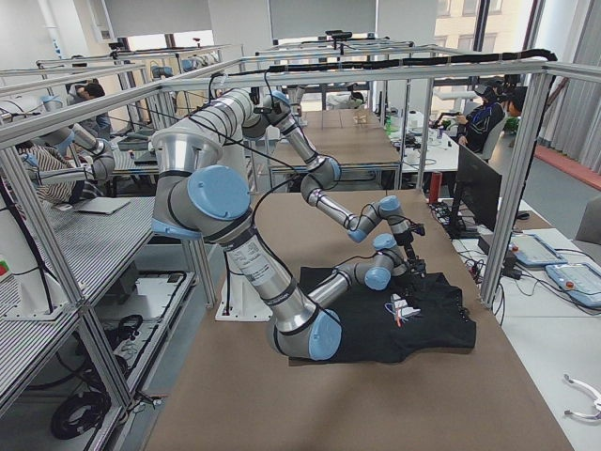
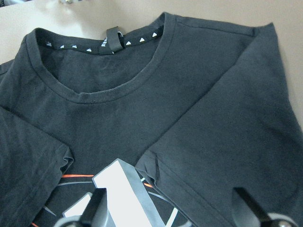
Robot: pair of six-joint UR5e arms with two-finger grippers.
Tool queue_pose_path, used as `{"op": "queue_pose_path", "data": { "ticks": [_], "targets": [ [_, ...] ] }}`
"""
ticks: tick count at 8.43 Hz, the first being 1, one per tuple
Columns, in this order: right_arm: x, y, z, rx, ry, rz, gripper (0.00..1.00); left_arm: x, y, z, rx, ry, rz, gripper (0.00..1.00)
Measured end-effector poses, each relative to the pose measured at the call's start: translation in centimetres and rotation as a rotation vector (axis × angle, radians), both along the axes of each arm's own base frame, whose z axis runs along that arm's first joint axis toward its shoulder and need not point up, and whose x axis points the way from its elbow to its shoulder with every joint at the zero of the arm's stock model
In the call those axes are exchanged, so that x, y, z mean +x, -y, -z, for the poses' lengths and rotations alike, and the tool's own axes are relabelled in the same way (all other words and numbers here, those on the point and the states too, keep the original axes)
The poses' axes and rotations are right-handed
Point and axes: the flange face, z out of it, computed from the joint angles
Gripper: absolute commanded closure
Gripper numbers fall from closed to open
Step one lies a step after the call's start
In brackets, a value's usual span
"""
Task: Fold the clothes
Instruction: 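Move both grippers down to the hem corners nearest the robot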
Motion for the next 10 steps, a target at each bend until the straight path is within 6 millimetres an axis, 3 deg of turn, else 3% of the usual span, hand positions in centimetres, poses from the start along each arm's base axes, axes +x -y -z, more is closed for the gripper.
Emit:
{"op": "queue_pose_path", "data": {
  "ticks": [2, 4, 6, 8, 10],
  "targets": [
    [2.5, -6.3, -1.9, -0.057, 0.085, 0.014, 0.09, -0.9, -7.0, -1.5, -0.068, -0.107, 0.01, 0.05],
    [5.1, -14.3, -3.1, -0.114, 0.168, 0.04, 0.09, -2.6, -17.2, -4.1, -0.126, -0.197, 0.026, 0.05],
    [7.1, -20.7, -4.5, -0.208, 0.249, 0.017, 0.09, -3.5, -26.6, -6.0, -0.195, -0.254, 0.033, 0.05],
    [7.6, -26.4, -5.9, -0.265, 0.313, -0.016, 0.09, -2.8, -33.6, -7.3, -0.268, -0.282, 0.032, 0.05],
    [8.4, -32.5, -9.6, -0.268, 0.356, -0.031, 0.09, -1.2, -38.9, -8.8, -0.325, -0.28, 0.031, 0.05]
  ]
}}
